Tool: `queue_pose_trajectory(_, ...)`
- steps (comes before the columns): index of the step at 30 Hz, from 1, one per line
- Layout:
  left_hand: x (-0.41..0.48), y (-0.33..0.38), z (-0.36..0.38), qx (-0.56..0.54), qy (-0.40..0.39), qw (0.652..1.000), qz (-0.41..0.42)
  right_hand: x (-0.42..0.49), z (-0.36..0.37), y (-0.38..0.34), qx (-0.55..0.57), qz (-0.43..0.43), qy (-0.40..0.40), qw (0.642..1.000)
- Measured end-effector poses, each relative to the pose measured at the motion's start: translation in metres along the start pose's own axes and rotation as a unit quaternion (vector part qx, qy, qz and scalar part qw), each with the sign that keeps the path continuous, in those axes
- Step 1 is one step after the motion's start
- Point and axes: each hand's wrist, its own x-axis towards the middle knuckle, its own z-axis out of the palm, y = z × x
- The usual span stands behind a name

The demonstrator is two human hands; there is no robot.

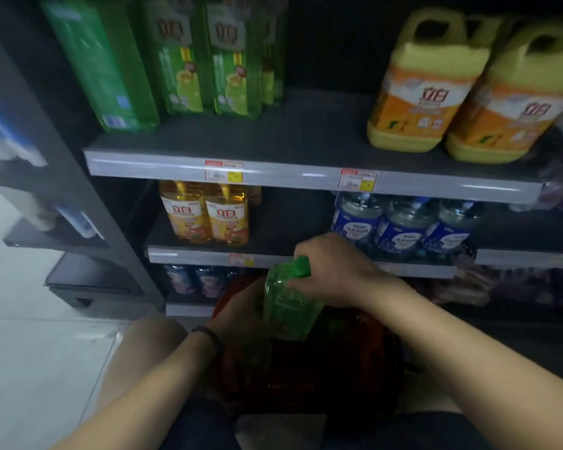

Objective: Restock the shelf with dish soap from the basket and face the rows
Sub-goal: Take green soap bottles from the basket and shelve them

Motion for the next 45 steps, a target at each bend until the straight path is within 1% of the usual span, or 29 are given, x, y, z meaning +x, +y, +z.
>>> queue_pose_trajectory(2, -0.013, 0.021, -0.015, -0.059, 0.018, 0.998, -0.001, -0.007, -0.028, -0.014, 0.025, -0.014, 0.016, 0.999)
queue_pose_trajectory(3, -0.017, 0.03, -0.021, -0.089, 0.031, 0.995, 0.018, -0.01, -0.041, -0.022, 0.035, -0.018, 0.02, 0.999)
queue_pose_trajectory(4, -0.024, 0.04, -0.028, -0.095, 0.064, 0.993, 0.035, -0.012, -0.053, -0.029, 0.044, -0.02, 0.023, 0.999)
queue_pose_trajectory(6, -0.034, 0.053, -0.04, -0.12, 0.081, 0.987, 0.066, -0.013, -0.072, -0.041, 0.06, -0.026, 0.035, 0.997)
queue_pose_trajectory(9, -0.05, 0.076, -0.062, -0.157, 0.121, 0.977, 0.085, -0.01, -0.094, -0.054, 0.102, -0.045, 0.075, 0.991)
queue_pose_trajectory(12, -0.059, 0.094, -0.082, -0.185, 0.14, 0.968, 0.096, -0.002, -0.105, -0.058, 0.178, -0.05, 0.13, 0.974)
queue_pose_trajectory(15, -0.064, 0.115, -0.106, -0.197, 0.173, 0.959, 0.111, 0.008, -0.103, -0.056, 0.286, -0.062, 0.16, 0.943)
queue_pose_trajectory(17, -0.065, 0.131, -0.122, -0.208, 0.195, 0.951, 0.119, 0.012, -0.096, -0.053, 0.345, -0.058, 0.14, 0.926)
queue_pose_trajectory(20, -0.064, 0.148, -0.145, -0.199, 0.209, 0.949, 0.13, 0.019, -0.077, -0.056, 0.403, -0.076, 0.062, 0.91)
queue_pose_trajectory(22, -0.061, 0.152, -0.156, -0.203, 0.207, 0.948, 0.131, 0.025, -0.065, -0.063, 0.424, -0.072, 0.069, 0.9)
queue_pose_trajectory(25, -0.055, 0.159, -0.17, -0.208, 0.2, 0.95, 0.124, 0.041, -0.07, -0.076, 0.475, -0.044, 0.093, 0.874)
queue_pose_trajectory(27, -0.049, 0.163, -0.181, -0.196, 0.214, 0.949, 0.122, 0.053, -0.083, -0.086, 0.515, -0.027, 0.075, 0.853)
queue_pose_trajectory(29, -0.043, 0.169, -0.192, -0.169, 0.231, 0.95, 0.126, 0.067, -0.093, -0.091, 0.529, -0.012, 0.065, 0.846)
queue_pose_trajectory(31, -0.039, 0.168, -0.201, -0.159, 0.237, 0.95, 0.124, 0.081, -0.101, -0.097, 0.536, 0.005, 0.074, 0.841)
queue_pose_trajectory(34, -0.033, 0.159, -0.215, -0.135, 0.263, 0.949, 0.111, 0.11, -0.113, -0.104, 0.559, 0.022, 0.094, 0.824)
queue_pose_trajectory(36, -0.028, 0.153, -0.226, -0.061, 0.302, 0.944, 0.116, 0.132, -0.126, -0.111, 0.551, 0.021, 0.118, 0.826)
queue_pose_trajectory(38, -0.019, 0.153, -0.24, 0.008, 0.338, 0.932, 0.132, 0.156, -0.137, -0.117, 0.536, 0.011, 0.139, 0.832)
queue_pose_trajectory(40, -0.007, 0.153, -0.257, 0.053, 0.366, 0.918, 0.141, 0.178, -0.143, -0.121, 0.529, 0.005, 0.151, 0.835)
queue_pose_trajectory(43, 0.009, 0.152, -0.276, 0.076, 0.4, 0.902, 0.142, 0.203, -0.141, -0.124, 0.519, 0.003, 0.15, 0.842)
queue_pose_trajectory(45, 0.017, 0.15, -0.284, 0.078, 0.412, 0.895, 0.153, 0.219, -0.141, -0.121, 0.526, -0.01, 0.153, 0.837)
